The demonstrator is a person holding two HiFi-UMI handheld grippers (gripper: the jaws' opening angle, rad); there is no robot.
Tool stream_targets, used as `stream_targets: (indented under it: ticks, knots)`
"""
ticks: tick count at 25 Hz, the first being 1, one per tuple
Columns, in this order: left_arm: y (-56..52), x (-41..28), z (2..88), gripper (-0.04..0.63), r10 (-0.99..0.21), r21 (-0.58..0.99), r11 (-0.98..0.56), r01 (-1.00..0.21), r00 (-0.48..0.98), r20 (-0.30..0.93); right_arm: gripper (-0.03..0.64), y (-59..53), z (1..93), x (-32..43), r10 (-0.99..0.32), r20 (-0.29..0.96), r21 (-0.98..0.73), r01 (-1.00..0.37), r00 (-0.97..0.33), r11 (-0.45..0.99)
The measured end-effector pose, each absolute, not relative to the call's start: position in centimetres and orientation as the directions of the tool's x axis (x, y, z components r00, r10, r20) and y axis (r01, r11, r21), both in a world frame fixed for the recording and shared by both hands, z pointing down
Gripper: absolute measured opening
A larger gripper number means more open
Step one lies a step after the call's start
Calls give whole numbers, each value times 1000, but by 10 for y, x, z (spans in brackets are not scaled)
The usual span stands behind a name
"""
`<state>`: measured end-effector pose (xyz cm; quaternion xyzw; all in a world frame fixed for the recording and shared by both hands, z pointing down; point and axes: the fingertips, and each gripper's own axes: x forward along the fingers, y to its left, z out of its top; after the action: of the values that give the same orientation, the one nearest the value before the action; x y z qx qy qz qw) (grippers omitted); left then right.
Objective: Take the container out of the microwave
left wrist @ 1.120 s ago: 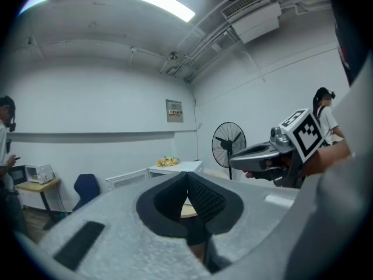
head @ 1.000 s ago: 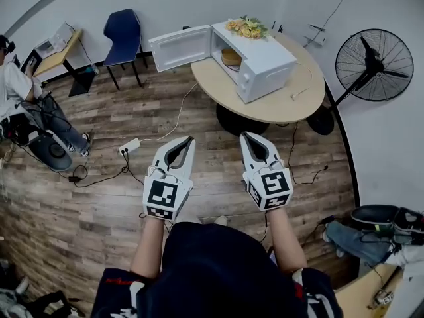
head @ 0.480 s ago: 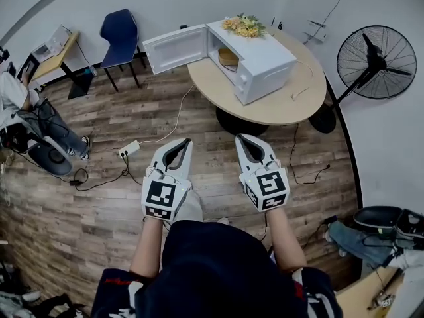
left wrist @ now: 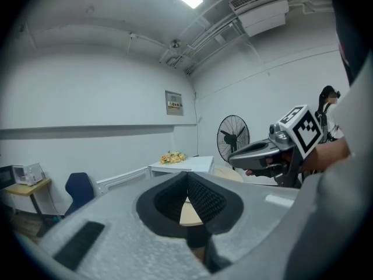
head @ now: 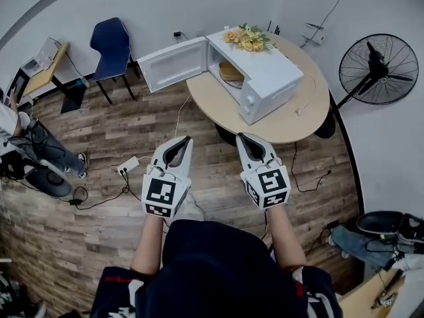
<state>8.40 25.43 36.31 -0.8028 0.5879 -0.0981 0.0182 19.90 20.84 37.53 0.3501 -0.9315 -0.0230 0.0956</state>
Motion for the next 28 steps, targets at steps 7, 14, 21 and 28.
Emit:
stream_targets:
  ticks: [7, 14, 21, 28]
  knots:
    - [192, 26, 362, 15, -930, -130, -354, -926, 335, 150, 8, 150, 373, 142, -684, 186, 113, -676, -705, 728]
    - [147, -25, 365, 15, -906, -126, -412, -903, 390, 167, 6, 109, 373, 90, -712, 195, 117, -705, -674, 699]
    - [116, -40, 378, 15, -879, -108, -462, -880, 438, 188, 6, 84, 392, 68, -720, 242, 122, -716, -650, 687]
    - [80, -24, 389, 15, -857, -85, -496, -864, 472, 206, 6, 48, 398, 80, -727, 265, 113, -728, -633, 676]
